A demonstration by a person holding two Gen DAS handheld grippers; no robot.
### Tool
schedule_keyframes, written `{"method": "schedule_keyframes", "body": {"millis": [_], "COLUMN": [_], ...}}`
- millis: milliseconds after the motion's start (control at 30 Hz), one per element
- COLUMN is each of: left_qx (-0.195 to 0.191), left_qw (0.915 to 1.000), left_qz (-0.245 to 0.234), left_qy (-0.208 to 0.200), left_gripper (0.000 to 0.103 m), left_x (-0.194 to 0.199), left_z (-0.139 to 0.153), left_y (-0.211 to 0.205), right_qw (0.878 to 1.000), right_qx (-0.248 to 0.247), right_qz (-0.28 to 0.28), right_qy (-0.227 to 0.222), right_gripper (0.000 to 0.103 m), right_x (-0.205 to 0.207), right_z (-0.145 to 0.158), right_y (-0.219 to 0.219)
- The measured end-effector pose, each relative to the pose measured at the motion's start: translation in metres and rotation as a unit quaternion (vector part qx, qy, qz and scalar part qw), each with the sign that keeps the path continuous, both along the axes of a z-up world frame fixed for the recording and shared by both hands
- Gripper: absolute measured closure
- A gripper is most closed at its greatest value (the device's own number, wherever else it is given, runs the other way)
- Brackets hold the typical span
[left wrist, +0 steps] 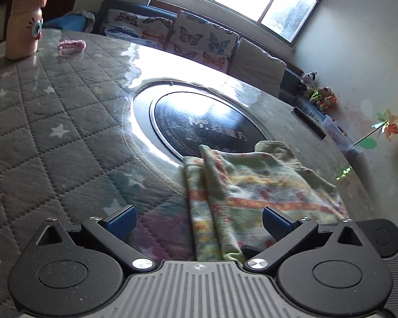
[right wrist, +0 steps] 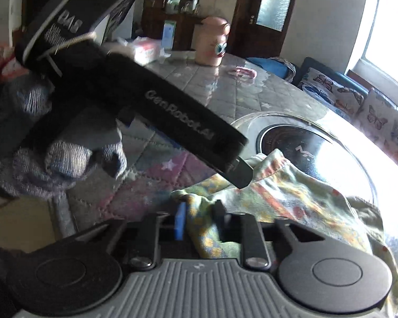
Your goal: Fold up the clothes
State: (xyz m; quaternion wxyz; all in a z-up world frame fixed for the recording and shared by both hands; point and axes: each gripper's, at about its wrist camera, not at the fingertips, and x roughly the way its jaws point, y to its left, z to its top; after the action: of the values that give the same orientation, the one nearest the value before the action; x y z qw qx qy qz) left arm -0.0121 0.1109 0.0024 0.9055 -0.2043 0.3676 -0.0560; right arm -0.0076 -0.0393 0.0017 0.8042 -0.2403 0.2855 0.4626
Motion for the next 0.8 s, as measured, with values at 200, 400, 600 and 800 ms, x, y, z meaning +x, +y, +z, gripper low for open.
{"method": "schedule_keyframes", "body": {"millis": [200, 400, 600, 800], "left_qx": [-0.072, -0.139, -0.140, -0.137], "left_qw": [0.9970, 0.9890, 0.9879, 0.9885], "left_qz": [0.011, 0.002, 0.010, 0.012], "left_qy": [0.029, 0.051, 0.067, 0.062], "left_gripper": [0.005, 0.027, 0.082, 0.088], "left_x": [0.010, 0.027, 0.036, 0.034], "left_z": [-0.001, -0.005, -0.013, -0.017], "left_y": [-0.002, -0.011, -0.017, -0.014], "right_qw": [0.998, 0.993, 0.990, 0.984], "right_qx": [0.063, 0.104, 0.123, 0.137], "right_qz": [-0.017, -0.025, -0.028, -0.099], "right_qy": [0.024, 0.041, 0.056, 0.056], "right_gripper": [0.094, 0.095, 0.093, 0.074], "right_x": [0.008, 0.008, 0.009, 0.023], "right_z": [0.021, 0.030, 0.031, 0.031], "right_y": [-0.027, -0.052, -0.074, -0.113]}}
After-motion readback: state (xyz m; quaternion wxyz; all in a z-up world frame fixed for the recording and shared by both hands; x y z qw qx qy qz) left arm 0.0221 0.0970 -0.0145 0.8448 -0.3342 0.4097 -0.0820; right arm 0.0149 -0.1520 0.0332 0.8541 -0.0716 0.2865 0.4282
